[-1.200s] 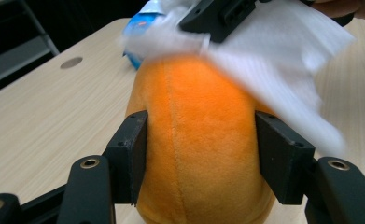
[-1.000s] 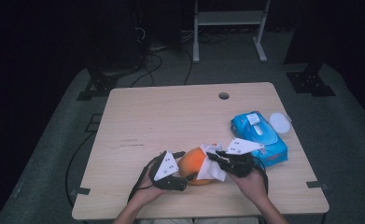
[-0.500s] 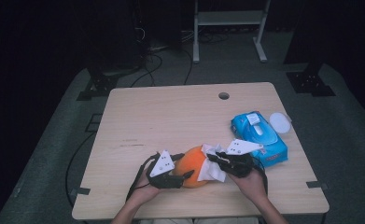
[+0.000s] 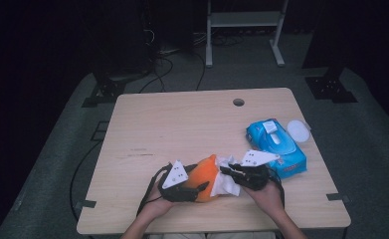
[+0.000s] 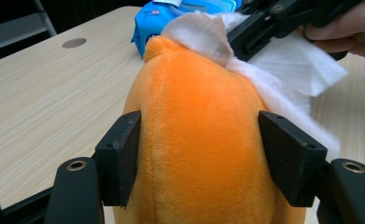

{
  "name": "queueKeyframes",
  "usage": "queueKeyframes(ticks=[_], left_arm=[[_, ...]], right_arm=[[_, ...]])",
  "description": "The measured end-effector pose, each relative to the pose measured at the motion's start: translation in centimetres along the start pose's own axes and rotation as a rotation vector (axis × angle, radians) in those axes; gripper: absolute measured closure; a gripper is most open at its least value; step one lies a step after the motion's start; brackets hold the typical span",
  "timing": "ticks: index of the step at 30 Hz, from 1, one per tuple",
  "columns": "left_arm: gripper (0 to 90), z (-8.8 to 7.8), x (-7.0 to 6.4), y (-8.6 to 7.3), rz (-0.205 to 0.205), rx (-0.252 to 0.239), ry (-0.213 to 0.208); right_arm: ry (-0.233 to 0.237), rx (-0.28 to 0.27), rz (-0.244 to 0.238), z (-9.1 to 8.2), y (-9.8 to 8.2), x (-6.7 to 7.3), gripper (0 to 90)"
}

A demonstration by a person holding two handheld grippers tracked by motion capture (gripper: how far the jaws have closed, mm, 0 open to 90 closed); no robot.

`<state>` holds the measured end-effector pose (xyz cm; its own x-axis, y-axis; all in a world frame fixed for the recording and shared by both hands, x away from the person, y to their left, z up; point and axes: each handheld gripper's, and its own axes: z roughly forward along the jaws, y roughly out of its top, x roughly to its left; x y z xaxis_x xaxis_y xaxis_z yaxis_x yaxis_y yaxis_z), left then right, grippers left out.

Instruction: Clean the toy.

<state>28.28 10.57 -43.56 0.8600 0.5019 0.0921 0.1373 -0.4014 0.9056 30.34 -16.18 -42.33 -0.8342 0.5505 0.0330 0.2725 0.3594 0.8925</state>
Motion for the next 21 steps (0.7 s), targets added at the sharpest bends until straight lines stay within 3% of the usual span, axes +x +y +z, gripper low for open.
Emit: queueKeyframes(ticks=[4, 9, 11, 16, 19, 21], left_arm=[[33.6, -0.1, 0.0, -0.1, -0.001, -0.002, -0.003], [33.6, 0.0, -0.1, -0.1, 0.007, -0.005, -0.003], [33.6, 0.0, -0.2, -0.1, 0.017, -0.005, -0.003], [33.4, 0.3, -0.5, 0.1, 0.005, -0.017, -0.022], [33.5, 0.7, -0.9, 0.2, 0.015, -0.023, -0.036], [33.7, 0.9, -1.6, 0.4, 0.049, -0.019, -0.041]], right_arm=[[-0.014, 0.014, 0.052, -0.4, -0.4, -1.0, 83.1], [0.041, -0.051, -0.01, -0.5, 0.9, 0.9, 83.0], [0.033, -0.037, -0.028, -0.3, 0.8, 1.1, 83.0], [0.004, -0.016, 0.027, -0.5, 0.1, -0.2, 82.9], [0.009, -0.056, -0.007, -1.0, 1.1, 0.8, 82.9], [0.026, -0.07, -0.035, -0.8, 1.7, 1.5, 82.7]])
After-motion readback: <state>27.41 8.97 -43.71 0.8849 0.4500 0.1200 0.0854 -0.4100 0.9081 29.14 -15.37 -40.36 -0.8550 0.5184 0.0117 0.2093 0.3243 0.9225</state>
